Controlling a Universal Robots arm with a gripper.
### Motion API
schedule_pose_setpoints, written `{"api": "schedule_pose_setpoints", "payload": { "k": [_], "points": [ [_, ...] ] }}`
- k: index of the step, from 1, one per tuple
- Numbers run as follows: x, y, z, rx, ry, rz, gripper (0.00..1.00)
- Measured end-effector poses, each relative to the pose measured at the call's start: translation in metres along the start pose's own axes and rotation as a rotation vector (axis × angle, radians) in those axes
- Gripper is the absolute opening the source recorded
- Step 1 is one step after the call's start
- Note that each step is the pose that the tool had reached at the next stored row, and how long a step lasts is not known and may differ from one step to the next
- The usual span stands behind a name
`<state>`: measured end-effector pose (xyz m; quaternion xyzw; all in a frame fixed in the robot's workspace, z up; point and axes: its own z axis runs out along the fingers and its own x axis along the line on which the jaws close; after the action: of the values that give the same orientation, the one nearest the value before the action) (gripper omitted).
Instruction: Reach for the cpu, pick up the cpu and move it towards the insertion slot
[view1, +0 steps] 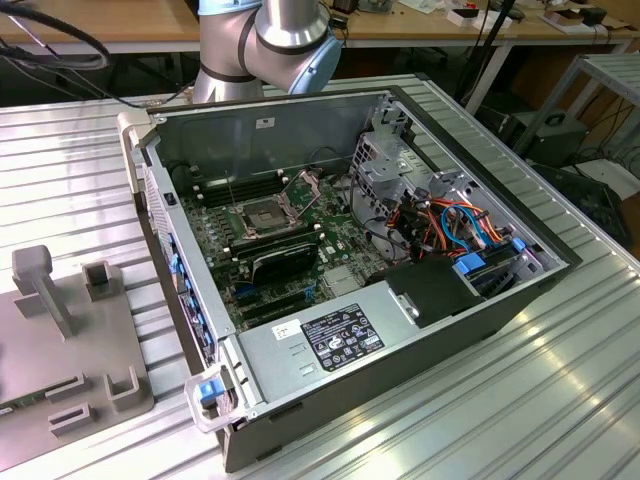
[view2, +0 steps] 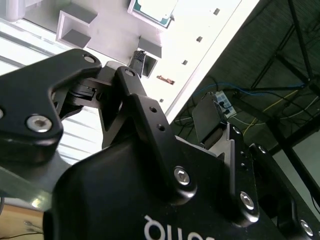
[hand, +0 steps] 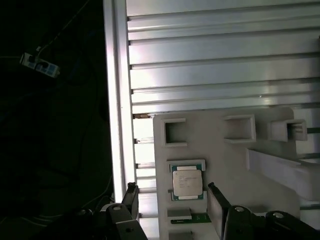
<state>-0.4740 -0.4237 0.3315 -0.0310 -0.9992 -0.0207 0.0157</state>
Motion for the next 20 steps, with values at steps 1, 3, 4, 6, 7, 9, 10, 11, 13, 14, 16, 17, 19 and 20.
{"api": "schedule_pose_setpoints", "payload": {
  "k": [1,3,4,6,7,9,10,11,13,14,16,17,19,20],
  "points": [
    [-0.0001,-0.0001,0.0027,0.0,0.0001,0.0,0.66],
    [-0.0002,-0.0003,0.0064,0.0,0.0001,-0.001,0.66],
    [-0.0002,-0.0003,0.007,0.0002,0.0003,-0.001,0.66],
    [-0.0002,-0.0003,0.0072,0.0,0.0002,-0.001,0.66],
    [-0.0002,-0.0003,0.0073,0.0001,0.0001,-0.001,0.66],
    [-0.0002,-0.0003,0.0073,0.0,0.0001,-0.001,0.66],
    [-0.0002,-0.0003,0.0074,0.0,0.0001,-0.001,0.66],
    [-0.0003,-0.0003,0.0077,-0.0001,0.0,-0.001,0.66],
    [-0.0003,-0.0004,0.0091,-0.0001,0.0,-0.001,0.66],
    [-0.0003,-0.0004,0.0105,0.0,0.0004,-0.001,0.66],
    [-0.0004,-0.0005,0.0137,0.0001,0.0013,-0.001,0.66],
    [-0.0004,-0.0005,0.0148,0.0,0.0016,0.0,0.66],
    [-0.0006,-0.0007,0.0174,0.0001,0.0021,0.0,0.66],
    [-0.0006,-0.0008,0.0185,0.0001,0.0025,0.0,0.66]
  ]
}}
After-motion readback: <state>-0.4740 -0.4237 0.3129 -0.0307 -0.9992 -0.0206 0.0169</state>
